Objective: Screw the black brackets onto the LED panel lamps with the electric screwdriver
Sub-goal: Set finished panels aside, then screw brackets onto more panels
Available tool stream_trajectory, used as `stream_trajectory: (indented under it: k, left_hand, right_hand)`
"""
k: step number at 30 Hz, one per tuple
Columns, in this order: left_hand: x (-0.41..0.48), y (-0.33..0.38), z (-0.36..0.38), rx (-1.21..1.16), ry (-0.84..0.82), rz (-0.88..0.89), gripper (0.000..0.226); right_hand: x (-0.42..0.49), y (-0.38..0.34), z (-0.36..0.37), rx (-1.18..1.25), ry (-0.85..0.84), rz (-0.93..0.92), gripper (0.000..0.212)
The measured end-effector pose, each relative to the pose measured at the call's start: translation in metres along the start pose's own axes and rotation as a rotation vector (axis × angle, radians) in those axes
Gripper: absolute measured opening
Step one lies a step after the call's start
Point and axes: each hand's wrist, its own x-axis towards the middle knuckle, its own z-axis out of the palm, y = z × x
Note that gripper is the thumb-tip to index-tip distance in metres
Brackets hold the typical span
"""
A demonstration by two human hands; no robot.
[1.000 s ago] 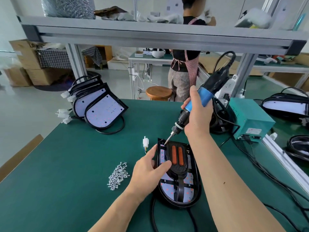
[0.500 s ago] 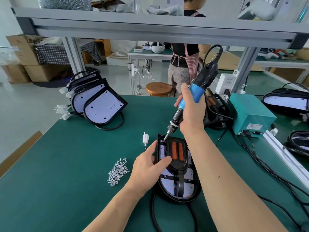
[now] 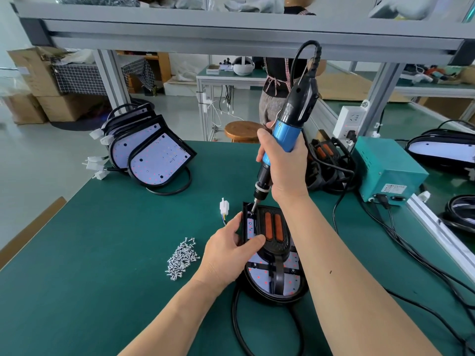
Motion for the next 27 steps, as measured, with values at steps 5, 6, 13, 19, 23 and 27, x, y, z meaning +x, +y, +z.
stream_trajectory:
  k: [5,6,13,19,23,27]
  left_hand:
    - [0.0025,-0.0011,-0.0008,-0.047,-0.019,-0.044,0.046]
    - [0.0034,-0.0016,-0.0008,-0.054,-0.018,-0.055,0.048]
    - [0.0044,-0.002,0.0011,-0.069,-0.011,-0.083,0.043]
    - [0.0039,-0.0019,0.001,-0.067,-0.012,-0.093,0.043]
    - [0.0036,-0.0024,0.0018,-0.095,-0.008,-0.112,0.055]
    - [0.0022,-0.0002,0.0021,-0.062,0.005,-0.14,0.075]
  right_hand:
    - [-0.0013,0.0007,-0.0011,0.034,0.03,0.005,0.02]
    - [-0.0011,0.0011,-0.0011,0.038,0.036,0.003,0.02]
    - [0.0008,0.006,0.0024,0.051,0.027,-0.019,0.017]
    - [0.0,0.0062,0.0031,0.067,-0.022,-0.014,0.015]
    - [-0.002,0.0059,0.0061,0.046,-0.134,-0.006,0.012]
    - [-0.0039,0.0055,0.007,0.011,-0.136,0.04,0.019]
